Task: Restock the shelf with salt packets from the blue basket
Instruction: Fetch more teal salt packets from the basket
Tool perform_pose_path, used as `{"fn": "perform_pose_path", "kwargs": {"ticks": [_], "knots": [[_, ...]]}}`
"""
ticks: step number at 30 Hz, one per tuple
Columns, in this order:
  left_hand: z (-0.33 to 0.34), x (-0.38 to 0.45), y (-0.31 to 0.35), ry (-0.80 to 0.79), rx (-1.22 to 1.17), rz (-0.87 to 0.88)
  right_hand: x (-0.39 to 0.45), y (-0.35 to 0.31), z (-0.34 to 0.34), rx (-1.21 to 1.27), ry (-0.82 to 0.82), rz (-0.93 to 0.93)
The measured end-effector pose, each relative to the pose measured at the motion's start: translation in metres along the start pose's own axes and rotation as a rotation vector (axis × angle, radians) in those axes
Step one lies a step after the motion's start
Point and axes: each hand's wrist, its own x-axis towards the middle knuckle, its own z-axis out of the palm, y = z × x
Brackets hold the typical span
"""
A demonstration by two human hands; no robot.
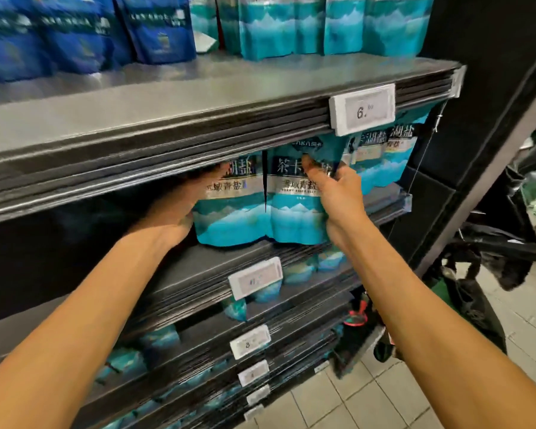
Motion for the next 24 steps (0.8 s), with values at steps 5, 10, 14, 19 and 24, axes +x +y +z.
{"fn": "perform_pose_path", "kwargs": {"ticks": [5,10,14,19,24], "knots": [[-0.004,0.015,-0.014,0.071,0.0,0.053,0.025,0.006,0.013,0.003,-0.123,-0.114],[-0.021,0.02,-0.028,-0.022,0.054,0.263,0.031,0.011,0.012,-0.051,-0.193,-0.16],[-0.025,0.019,-0.03,-0.109,0.04,0.323,0.028,0.008,0.01,-0.249,-0.166,-0.235],[-0.015,0.019,-0.026,-0.236,0.074,0.321,0.005,0.027,-0.012,-0.713,0.002,-0.492],[-0.003,0.023,-0.023,-0.337,0.161,0.285,0.004,0.041,-0.033,-0.827,-0.033,-0.526]]}}
